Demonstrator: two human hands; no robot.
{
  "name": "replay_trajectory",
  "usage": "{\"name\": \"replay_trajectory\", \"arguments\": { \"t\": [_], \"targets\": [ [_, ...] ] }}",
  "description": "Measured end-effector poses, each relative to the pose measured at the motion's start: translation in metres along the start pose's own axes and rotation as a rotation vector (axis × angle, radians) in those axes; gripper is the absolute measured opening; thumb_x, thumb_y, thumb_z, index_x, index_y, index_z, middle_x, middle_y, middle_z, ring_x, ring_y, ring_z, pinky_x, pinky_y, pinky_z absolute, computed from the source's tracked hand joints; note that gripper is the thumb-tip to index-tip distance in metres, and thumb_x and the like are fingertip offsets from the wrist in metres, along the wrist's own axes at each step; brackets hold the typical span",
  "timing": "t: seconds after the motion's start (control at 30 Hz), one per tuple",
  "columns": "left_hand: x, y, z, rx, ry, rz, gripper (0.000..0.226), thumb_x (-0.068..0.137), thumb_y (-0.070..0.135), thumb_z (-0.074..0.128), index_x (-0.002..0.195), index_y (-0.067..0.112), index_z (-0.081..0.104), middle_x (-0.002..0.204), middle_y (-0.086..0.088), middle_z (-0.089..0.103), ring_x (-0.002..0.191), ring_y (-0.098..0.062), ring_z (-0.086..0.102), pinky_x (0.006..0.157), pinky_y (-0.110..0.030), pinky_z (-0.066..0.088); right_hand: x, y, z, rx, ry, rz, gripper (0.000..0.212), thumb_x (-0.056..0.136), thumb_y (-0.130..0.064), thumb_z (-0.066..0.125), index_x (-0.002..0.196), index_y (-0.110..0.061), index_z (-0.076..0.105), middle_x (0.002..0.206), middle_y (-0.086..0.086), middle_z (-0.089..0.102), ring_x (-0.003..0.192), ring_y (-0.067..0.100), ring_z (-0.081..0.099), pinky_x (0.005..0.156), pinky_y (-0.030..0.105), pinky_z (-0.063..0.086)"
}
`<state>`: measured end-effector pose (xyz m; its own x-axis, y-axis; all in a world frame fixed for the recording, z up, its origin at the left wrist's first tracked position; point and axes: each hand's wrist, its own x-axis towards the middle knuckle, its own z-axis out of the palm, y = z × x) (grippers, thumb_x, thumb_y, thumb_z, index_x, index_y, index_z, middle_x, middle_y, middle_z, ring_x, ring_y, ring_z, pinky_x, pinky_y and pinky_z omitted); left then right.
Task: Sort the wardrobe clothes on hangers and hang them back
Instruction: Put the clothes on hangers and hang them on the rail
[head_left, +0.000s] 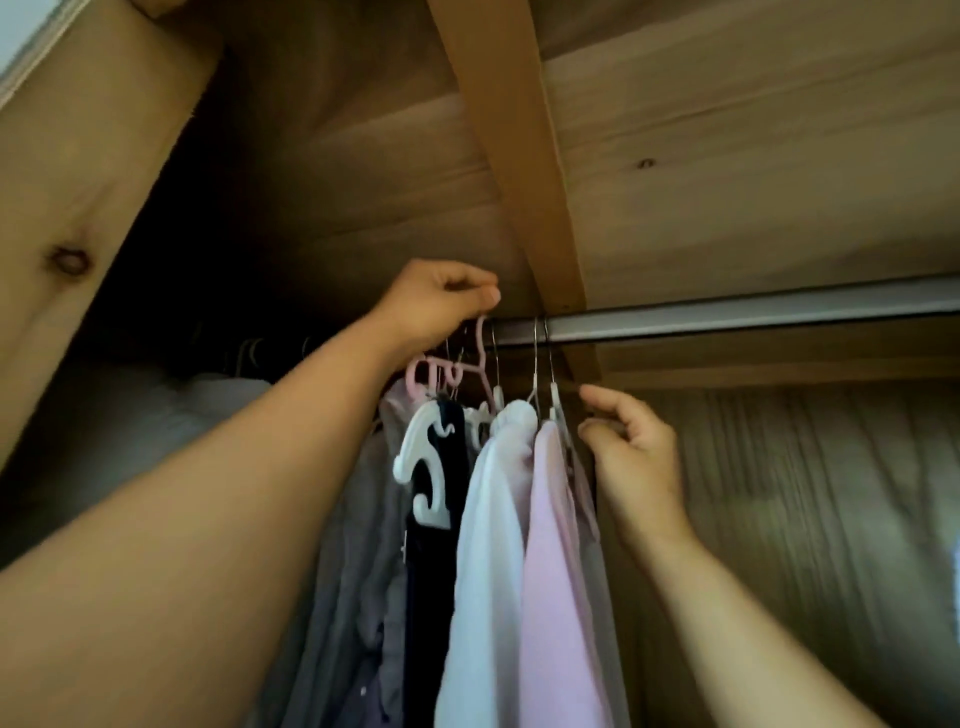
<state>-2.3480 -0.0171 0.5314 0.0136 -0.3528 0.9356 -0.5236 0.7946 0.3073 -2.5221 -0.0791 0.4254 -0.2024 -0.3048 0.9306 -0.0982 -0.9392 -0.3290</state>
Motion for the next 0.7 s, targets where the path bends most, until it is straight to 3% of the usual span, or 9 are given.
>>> {"name": "replay_trajectory", "arguments": {
  "t": [0.1, 0.23, 0.37, 0.43, 0.57, 0.63, 0.7],
  "targets": [
    [-0.033, 0.02, -0.008, 0.16, 0.064, 0.008, 0.024, 0.089, 0.02, 0.064, 0.113, 0.017, 0.067, 0.103, 0.006, 0.064, 0.095, -0.004, 0.058, 0.082, -0.012, 0.042, -0.024, -0.009, -0.013, -0.084, -0.002, -0.027, 0.037, 0.086, 0.007, 0.054, 0.115, -0.014, 0.064, 0.109, -0.002, 0.056, 0.086, -0.003, 0.053, 0.075, 0.007, 0.045],
    [-0.097, 0.029, -0.023, 0.426, 0.155, 0.038, 0.024, 0.09, 0.023, 0.062, 0.113, 0.022, 0.067, 0.1, 0.007, 0.065, 0.083, -0.002, 0.059, 0.084, -0.021, 0.045, -0.057, -0.021, -0.026, -0.22, -0.021, -0.121, 0.04, 0.085, 0.004, 0.056, 0.12, -0.015, 0.061, 0.109, -0.01, 0.049, 0.097, 0.004, 0.051, 0.088, 0.016, 0.042],
    [-0.177, 0.04, -0.046, 0.661, 0.201, 0.146, 0.021, 0.09, 0.027, 0.059, 0.108, 0.021, 0.069, 0.1, 0.009, 0.063, 0.095, -0.009, 0.059, 0.084, -0.026, 0.046, -0.083, -0.041, -0.041, -0.274, -0.023, -0.288, 0.039, 0.084, -0.004, 0.056, 0.121, -0.014, 0.06, 0.114, -0.005, 0.052, 0.103, 0.001, 0.046, 0.088, 0.012, 0.037],
    [-0.224, 0.048, -0.058, 0.702, 0.156, 0.158, 0.026, 0.087, 0.032, 0.056, 0.106, 0.02, 0.069, 0.103, 0.008, 0.064, 0.097, -0.009, 0.06, 0.084, -0.028, 0.048, -0.099, -0.061, -0.044, -0.223, -0.045, -0.383, 0.036, 0.084, -0.01, 0.053, 0.119, -0.01, 0.061, 0.113, -0.001, 0.054, 0.105, 0.004, 0.048, 0.09, 0.017, 0.041],
    [-0.325, 0.061, -0.079, 0.823, 0.013, 0.017, 0.035, 0.087, 0.042, 0.048, 0.109, 0.025, 0.068, 0.11, 0.01, 0.064, 0.097, -0.006, 0.061, 0.08, -0.02, 0.048, -0.146, -0.107, -0.043, -0.205, -0.127, -0.587, 0.031, 0.086, -0.006, 0.053, 0.115, 0.0, 0.062, 0.109, 0.015, 0.061, 0.103, 0.026, 0.057, 0.091, 0.037, 0.047],
    [-0.371, 0.071, -0.09, 0.867, -0.052, -0.098, 0.035, 0.086, 0.043, 0.047, 0.108, 0.027, 0.069, 0.11, 0.01, 0.064, 0.096, -0.003, 0.058, 0.082, -0.005, 0.038, -0.175, -0.131, -0.038, -0.217, -0.174, -0.635, 0.029, 0.087, -0.004, 0.054, 0.114, 0.003, 0.063, 0.107, 0.018, 0.061, 0.101, 0.03, 0.057, 0.091, 0.033, 0.043],
    [-0.413, 0.08, -0.101, 0.854, -0.085, -0.192, 0.031, 0.085, 0.043, 0.049, 0.105, 0.029, 0.068, 0.109, 0.012, 0.065, 0.095, -0.002, 0.057, 0.079, 0.001, 0.033, -0.207, -0.152, -0.033, -0.193, -0.223, -0.653, 0.028, 0.087, -0.003, 0.054, 0.113, 0.004, 0.063, 0.105, 0.018, 0.062, 0.099, 0.03, 0.057, 0.089, 0.033, 0.043]
  ]
}}
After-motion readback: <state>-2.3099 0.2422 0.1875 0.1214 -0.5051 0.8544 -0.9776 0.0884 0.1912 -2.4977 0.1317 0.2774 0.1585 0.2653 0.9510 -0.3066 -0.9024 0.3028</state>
